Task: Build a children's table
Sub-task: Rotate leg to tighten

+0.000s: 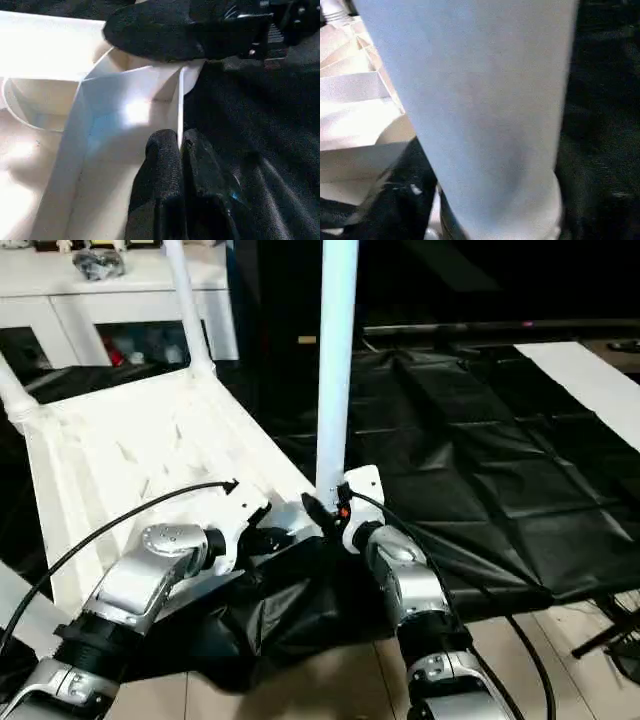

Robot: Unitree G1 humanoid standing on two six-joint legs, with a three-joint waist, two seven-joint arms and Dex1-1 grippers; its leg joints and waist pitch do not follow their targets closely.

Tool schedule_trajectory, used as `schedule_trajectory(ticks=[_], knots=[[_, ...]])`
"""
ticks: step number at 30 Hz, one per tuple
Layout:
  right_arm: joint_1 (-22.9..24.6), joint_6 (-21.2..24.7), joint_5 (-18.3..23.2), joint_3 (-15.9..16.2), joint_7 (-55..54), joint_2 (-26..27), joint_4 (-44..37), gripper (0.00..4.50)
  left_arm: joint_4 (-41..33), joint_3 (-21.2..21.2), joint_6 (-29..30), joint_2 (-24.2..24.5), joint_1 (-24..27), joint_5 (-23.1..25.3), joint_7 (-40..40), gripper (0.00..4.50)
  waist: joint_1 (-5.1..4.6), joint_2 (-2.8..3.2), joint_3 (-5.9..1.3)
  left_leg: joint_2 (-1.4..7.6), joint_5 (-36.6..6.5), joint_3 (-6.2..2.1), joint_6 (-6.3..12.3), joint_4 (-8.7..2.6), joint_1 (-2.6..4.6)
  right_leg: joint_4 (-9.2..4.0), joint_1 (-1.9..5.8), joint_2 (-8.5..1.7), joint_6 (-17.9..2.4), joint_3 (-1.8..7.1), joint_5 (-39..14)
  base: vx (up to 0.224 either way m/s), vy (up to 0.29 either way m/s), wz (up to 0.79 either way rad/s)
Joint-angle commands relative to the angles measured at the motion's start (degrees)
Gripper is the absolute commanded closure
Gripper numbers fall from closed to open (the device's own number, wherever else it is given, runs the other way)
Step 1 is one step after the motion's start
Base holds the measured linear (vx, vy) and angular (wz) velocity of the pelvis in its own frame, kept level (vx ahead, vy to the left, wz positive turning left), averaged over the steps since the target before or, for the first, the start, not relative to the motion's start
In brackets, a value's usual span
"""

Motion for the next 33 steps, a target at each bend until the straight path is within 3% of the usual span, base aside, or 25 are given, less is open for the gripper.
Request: schedule_trajectory(ticks=[1,3,6,8,10,11,15,16,18,22,26,28,33], knots=[[1.54,-0.22,-1.64,4.37,4.75,-0.32,1.97,0.85,-1.14,-2.54,-3.15,-0.68,-0.58,-3.2,-4.64,4.5,0.42,0.4,-2.37,1.7,-24.09,-0.8,-0.34,-4.48,0.45,-4.8,1.49,-2.18,-9.5,1.5,-21.29,0.0,0.0,0.0],[1.55,-0.93,-1.74,4.47,5.65,-0.68,1.82,0.85,-1.36,-2.7,-3.22,-0.53,-0.45,-3.16,-5.14,4.5,0.47,0.3,-2.45,1.74,-21.99,-0.56,0.44,-4.37,0.22,-4.43,1.74,-2.18,-10.83,1.63,-17.8,0.0,0.0,0.0],[3.41,-0.89,0.64,5.51,15.77,-4.23,-2.9,0.85,-1.38,-3.74,-5.84,1.87,-0.28,-3.49,-9.93,4.5,0.72,0.37,-2.74,1.72,-17.85,-0.34,2.03,-4.01,-0.16,-3.89,2.35,-2.29,-12.22,1.72,-13.77,0.0,0.0,0.0],[4.72,0.1,1.96,6.49,21.14,-6.34,-5.87,0.85,-1.16,-4.26,-6.97,3.25,-0.42,-3.59,-12.18,4.5,1.52,0.57,-2.9,1.9,-13.57,-0.17,4.07,-3.64,-0.05,-3.24,2.59,-2.08,-13.66,1.62,-7.1,0.026,-0.006,0.01],[6.21,3.01,4.02,7.72,27.54,-9.03,-9.39,0.85,-0.68,-4.85,-7.75,4.85,-0.83,-3.67,-14.65,4.5,1.85,0.63,-2.94,1.89,-11.88,-0.16,4.56,-3.59,-0.13,-2.92,2.83,-2.13,-14.51,1.52,-4.84,0.0,0.0,0.0],[6.77,4.14,4.84,8.29,29.91,-10.14,-10.74,0.85,-0.42,-5.06,-7.98,5.44,-1.04,-3.66,-15.55,4.5,2.35,0.65,-2.84,1.99,-10.89,0.03,5.46,-3.42,0.22,-2.82,2.74,-2.1,-15.33,1.55,-3.46,0.0,0.0,0.0],[9.47,7.06,5.54,12.53,39.4,-15.66,-15.84,0.85,0.1,-6.35,-9.15,8.27,-1.98,-3.66,-20.77,4.5,3.49,0.84,-2.55,2.32,-12.77,0.09,4.52,-3.73,0.37,-2.94,2.76,-2.21,-14.99,1.41,-7.56,0.0,0.0,0.0],[9.66,7.16,5.46,12.82,40.05,-16.01,-16.05,0.85,0.2,-6.42,-9.34,8.44,-2.09,-3.63,-21.06,4.5,3.49,0.84,-2.55,2.32,-12.77,0.09,4.52,-3.73,0.37,-2.94,2.76,-2.21,-14.99,1.41,-7.56,0.0,0.0,0.0],[10.31,7.25,4.92,13.69,41.84,-16.87,-16.72,0.85,0.57,-6.92,-9.92,9.31,-2.62,-3.93,-22.65,4.5,3.5,0.38,-2.41,2.3,-15.73,0.12,2.92,-3.93,0.54,-3.38,2.58,-2.4,-13.91,1.51,-12.73,0.0,0.0,0.0],[10.73,7.02,4.45,14.08,42.09,-16.82,-16.91,0.99,1.22,-7.24,-10.85,10.02,-2.85,-3.62,-23.37,4.5,3.36,0.33,-2.3,2.21,-17.49,-0.03,1.58,-4.12,0.66,-3.89,2.25,-2.6,-12.01,1.71,-17.64,0.0,0.0,0.0],[10.73,8.25,4.58,14.59,42.28,-16.97,-17.51,1.24,2.04,-6.96,-11.53,9.98,-3.13,-3.63,-23.7,4.5,3.4,0.33,-2.41,2.23,-16.11,-0.12,1.58,-4.13,0.51,-3.68,2.42,-2.55,-12.1,1.69,-16.07,0.0,0.0,0.0],[10.5,8.38,4.41,14.61,42.39,-16.75,-17.3,1.44,2.27,-6.92,-11.65,9.86,-3.23,-3.64,-23.72,4.5,3.49,0.62,-2.55,2.19,-14.77,-0.14,1.81,-4.04,0.36,-3.36,2.6,-2.53,-12.67,1.64,-13.46,0.0,0.0,0.0],[10.42,8.64,4.37,14.45,42.21,-16.29,-17.17,1.79,2.33,-6.82,-11.54,9.81,-3.35,-3.73,-23.3,4.5,3.58,0.28,-2.59,2.2,-13.99,-0.04,2.39,-3.92,0.36,-3.23,2.65,-2.58,-13.31,1.59,-12.55,0.0,0.0,0.0]])
